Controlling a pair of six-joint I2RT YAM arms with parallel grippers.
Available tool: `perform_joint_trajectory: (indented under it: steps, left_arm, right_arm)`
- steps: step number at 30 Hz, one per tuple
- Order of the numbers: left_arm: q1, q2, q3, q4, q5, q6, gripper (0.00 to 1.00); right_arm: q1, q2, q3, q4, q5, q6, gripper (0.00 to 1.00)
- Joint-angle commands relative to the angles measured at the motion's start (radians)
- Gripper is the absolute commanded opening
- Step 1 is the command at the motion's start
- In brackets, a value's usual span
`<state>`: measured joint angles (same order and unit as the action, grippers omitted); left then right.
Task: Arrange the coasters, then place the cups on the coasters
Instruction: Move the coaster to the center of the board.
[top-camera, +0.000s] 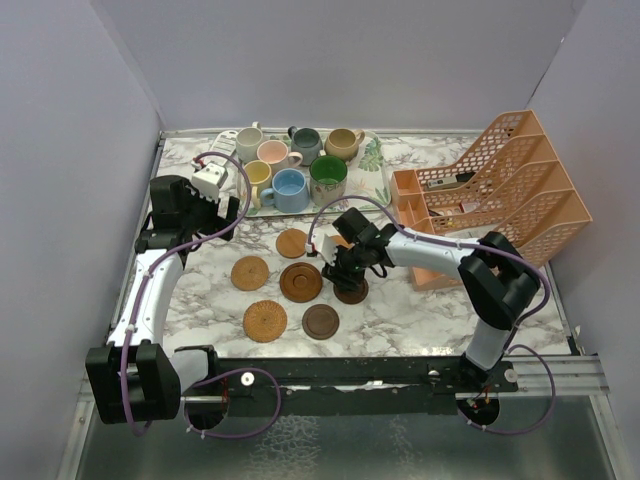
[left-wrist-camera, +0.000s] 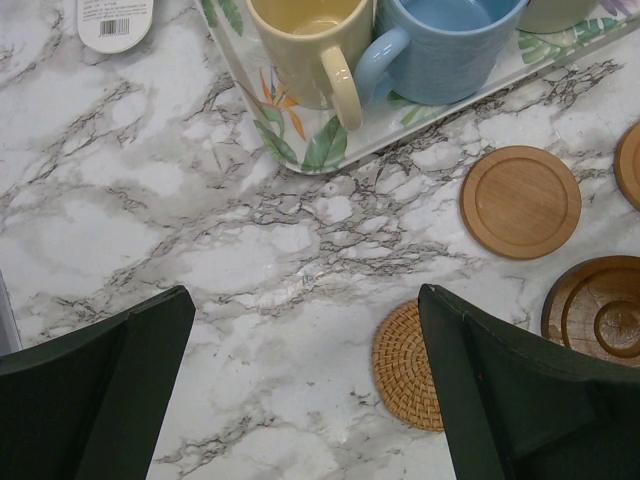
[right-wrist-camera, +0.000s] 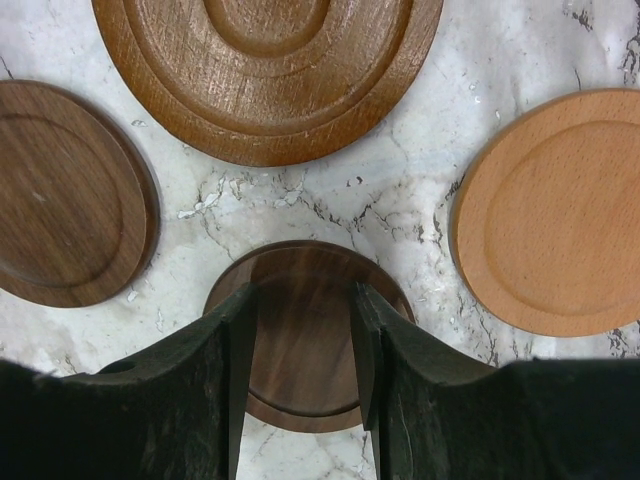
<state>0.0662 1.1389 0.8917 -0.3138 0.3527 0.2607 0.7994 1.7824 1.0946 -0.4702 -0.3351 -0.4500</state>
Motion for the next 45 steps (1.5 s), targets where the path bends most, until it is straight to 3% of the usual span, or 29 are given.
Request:
perform_joint_trajectory:
  steps: [1,29,45]
  left_arm:
    - [0.009,-0.025,-0.009,0.025,0.022,0.012,0.99]
    - [0.009,-0.025,-0.013,0.025,0.024,0.012,0.99]
    - [0.009,-0.034,-0.017,0.026,0.028,0.011,0.99]
  right_arm:
    - [0.009,0.052,0.007,-0.003,-0.041,0.001,0.43]
    - [-0.046,-0.067,0.076,0.004,-0.034,-0.016,0.44]
    - [-0.13,0.04,0.17,0.085,0.08,0.081,0.45]
